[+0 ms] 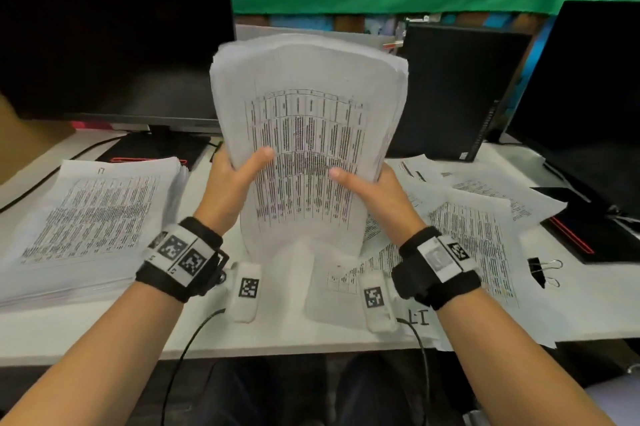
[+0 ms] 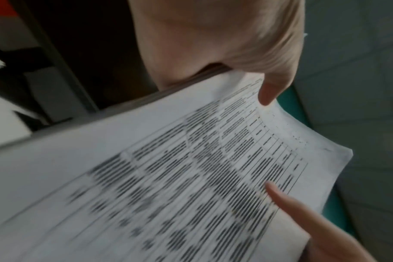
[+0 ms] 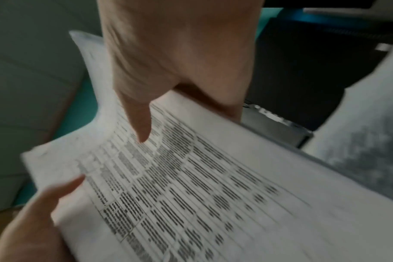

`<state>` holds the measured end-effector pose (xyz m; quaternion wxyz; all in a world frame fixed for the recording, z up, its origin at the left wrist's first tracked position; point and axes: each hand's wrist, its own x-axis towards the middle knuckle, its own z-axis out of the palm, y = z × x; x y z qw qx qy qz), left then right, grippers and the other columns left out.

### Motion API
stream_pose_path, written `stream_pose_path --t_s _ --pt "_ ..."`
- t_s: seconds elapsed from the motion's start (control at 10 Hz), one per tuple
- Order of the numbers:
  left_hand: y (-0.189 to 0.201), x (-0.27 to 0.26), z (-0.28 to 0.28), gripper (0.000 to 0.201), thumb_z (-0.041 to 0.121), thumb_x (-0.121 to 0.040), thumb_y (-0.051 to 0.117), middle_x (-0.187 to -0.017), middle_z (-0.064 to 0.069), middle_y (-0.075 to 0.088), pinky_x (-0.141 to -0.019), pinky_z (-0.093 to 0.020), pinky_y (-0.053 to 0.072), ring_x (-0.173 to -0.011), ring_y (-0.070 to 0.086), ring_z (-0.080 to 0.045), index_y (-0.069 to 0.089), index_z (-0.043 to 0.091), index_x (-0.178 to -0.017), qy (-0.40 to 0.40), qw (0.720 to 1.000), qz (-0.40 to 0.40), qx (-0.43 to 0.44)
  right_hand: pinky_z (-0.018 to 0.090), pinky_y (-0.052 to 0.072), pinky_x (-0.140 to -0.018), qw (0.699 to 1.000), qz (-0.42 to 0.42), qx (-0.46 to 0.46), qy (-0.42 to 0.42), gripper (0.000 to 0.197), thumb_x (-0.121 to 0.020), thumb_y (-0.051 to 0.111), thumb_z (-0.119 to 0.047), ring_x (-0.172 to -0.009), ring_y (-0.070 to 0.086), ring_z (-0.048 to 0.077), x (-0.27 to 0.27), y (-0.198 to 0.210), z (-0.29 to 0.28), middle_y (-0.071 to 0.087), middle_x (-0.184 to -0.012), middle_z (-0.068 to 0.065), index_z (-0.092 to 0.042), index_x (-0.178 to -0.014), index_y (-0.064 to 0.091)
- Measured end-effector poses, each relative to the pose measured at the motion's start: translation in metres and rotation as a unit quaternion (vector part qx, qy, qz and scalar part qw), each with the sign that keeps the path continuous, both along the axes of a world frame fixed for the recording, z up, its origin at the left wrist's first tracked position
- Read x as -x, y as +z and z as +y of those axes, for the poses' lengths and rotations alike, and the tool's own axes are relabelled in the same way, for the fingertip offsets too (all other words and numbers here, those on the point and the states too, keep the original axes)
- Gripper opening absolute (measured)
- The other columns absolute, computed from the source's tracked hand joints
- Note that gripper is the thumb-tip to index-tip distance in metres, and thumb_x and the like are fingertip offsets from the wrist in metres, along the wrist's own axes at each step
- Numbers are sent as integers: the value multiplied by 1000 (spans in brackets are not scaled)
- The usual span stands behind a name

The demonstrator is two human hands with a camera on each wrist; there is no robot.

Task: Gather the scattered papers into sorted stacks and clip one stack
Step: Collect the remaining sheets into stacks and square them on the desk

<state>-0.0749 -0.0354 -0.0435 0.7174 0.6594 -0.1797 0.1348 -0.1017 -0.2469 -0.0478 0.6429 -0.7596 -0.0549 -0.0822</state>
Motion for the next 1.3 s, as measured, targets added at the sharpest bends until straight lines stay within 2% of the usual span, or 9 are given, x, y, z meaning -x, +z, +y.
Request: stream_pose_path --t_s 0.1,0.4,0.6,0.7,0.8,0.9,1.1,1.2,1.3 --pt "-19 0 -5 27 9 -93 56 -103 18 62 -77 -12 48 -92 61 14 57 27 -113 48 999 9 -14 32 44 -99 998 55 -20 -3 33 -83 74 -35 -108 61 6 -1 -16 6 66 -107 -18 -36 -112 59" --pt "7 8 -16 24 8 -92 58 -90 26 66 -79 -9 48 -86 61 16 54 30 -100 106 993 -25 54 40 46 -102 985 44 -129 -101 90 -58 88 -50 -120 59 19 -16 -10 7 65 -126 -4 -19 -134 51" --pt "-66 -10 11 31 12 -91 60 -122 -8 65 -99 -38 47 -104 64 -18 60 9 -121 -68 941 249 -218 51 56 -87 975 219 -28 -32 29 -93 64 -19 -103 64 23 -2 -54 0 69 -114 3 -14 -122 62" --pt "-73 -6 13 27 12 -92 59 -108 -5 68 -87 -35 52 -96 65 -20 63 7 -118 13 964 221 -144 41 53 -97 983 180 -38 -5 35 -94 64 -21 -107 66 19 -4 -46 2 69 -121 4 -13 -127 60" --pt "-75 -6 24 13 10 -90 57 -66 -5 54 -48 -21 41 -56 48 -19 60 7 -78 96 953 245 -154 36 54 -90 972 202 -71 -98 38 -94 62 -30 -97 66 19 -13 -52 -15 68 -118 9 -10 -126 60" --pt "-80 -2 47 26 15 -89 62 -57 -5 47 -46 -22 36 -50 43 -20 52 12 -65 132 936 268 -186 39 57 -81 925 197 -106 -306 58 -77 65 -34 -83 61 17 -20 -68 -52 62 -107 4 -6 -128 55" --pt "-76 -8 76 25 23 -88 66 -87 -19 64 -79 -47 51 -82 61 -33 65 -1 -93 192 889 251 -330 27 48 -67 942 272 -83 -179 7 -92 57 -4 -80 57 17 -20 -82 -58 59 -92 5 -9 -91 62" --pt "-70 -14 81 28 19 -92 59 -102 -25 64 -84 -44 48 -91 59 -36 64 -5 -105 219 852 259 -398 37 53 -92 942 289 -62 -157 13 -95 56 0 -115 59 30 -21 -76 -47 61 -125 19 -2 -104 65" --pt "-63 -15 89 28 15 -94 53 -106 -26 62 -84 -42 46 -94 57 -37 62 -5 -112 258 823 261 -433 31 50 -94 954 224 12 -197 28 -96 51 1 -113 59 23 -21 -58 -59 62 -128 12 2 -122 63"
